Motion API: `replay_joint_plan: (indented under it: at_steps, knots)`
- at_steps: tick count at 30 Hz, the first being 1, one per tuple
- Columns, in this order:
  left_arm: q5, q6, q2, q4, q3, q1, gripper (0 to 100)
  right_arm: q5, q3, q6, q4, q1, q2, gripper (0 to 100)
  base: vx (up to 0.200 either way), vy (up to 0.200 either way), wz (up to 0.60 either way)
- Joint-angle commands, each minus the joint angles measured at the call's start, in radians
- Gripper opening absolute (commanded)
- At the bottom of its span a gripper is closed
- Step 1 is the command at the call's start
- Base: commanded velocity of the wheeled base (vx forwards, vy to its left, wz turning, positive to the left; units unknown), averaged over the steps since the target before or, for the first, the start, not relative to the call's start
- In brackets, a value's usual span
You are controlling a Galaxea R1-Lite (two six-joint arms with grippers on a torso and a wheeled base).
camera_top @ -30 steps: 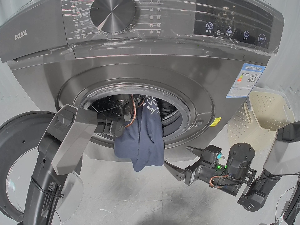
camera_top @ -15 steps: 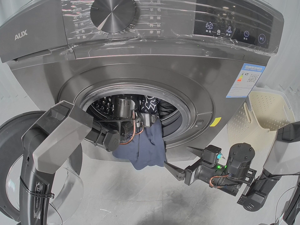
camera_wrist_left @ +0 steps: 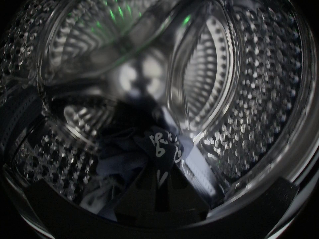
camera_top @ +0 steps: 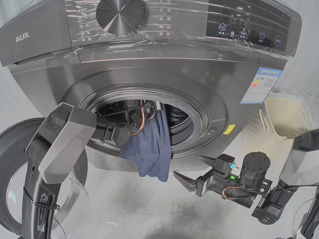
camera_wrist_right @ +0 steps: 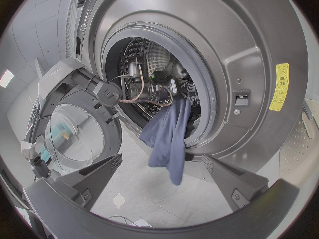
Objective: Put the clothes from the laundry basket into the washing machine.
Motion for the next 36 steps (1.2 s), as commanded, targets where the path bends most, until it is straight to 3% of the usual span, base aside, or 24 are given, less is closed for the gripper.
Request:
replay_joint_plan:
  at_steps: [1,7,8,16,19,22,25,26,31,36]
  knots:
    - [0.032,-0.013,0.069,-0.059,-0.149,0.012,0,0.0,-0.002,0.001,0.0,0.0,0.001,100,0.0,0.0,0.0]
    - [0.034,-0.013,0.054,-0.07,-0.078,0.011,0,0.0,-0.002,0.0,0.0,0.0,0.001,100,0.0,0.0,0.0]
    - [0.035,-0.011,0.04,-0.071,-0.044,0.009,100,0.0,-0.002,0.001,0.0,0.001,0.001,100,0.0,0.0,0.0]
    - [0.008,-0.005,-0.107,-0.038,0.267,-0.018,100,0.0,-0.002,0.0,0.0,0.001,0.002,100,0.0,0.0,0.0]
    - [-0.006,0.002,-0.13,-0.016,0.322,-0.021,100,0.0,-0.002,0.0,0.0,0.001,0.002,100,0.0,0.0,0.0]
    - [-0.054,0.009,-0.144,-0.001,0.391,-0.023,100,0.0,0.0,0.001,0.0,0.001,0.002,100,0.0,0.0,0.0]
    - [-0.055,0.024,-0.132,0.011,0.398,-0.02,100,0.0,-0.002,0.001,0.0,0.001,0.002,100,0.0,0.0,0.0]
    - [-0.055,0.03,-0.126,0.013,0.399,-0.018,0,0.0,-0.002,0.001,0.0,0.001,0.002,100,0.0,0.0,0.0]
    - [-0.055,0.047,-0.06,0.011,0.344,-0.011,0,0.0,-0.002,0.001,0.0,0.001,0.002,100,0.0,0.0,0.0]
    - [-0.058,0.035,-0.035,0.024,0.227,0.002,0,0.0,-0.003,0.001,0.0,0.001,0.002,100,0.0,0.0,0.0]
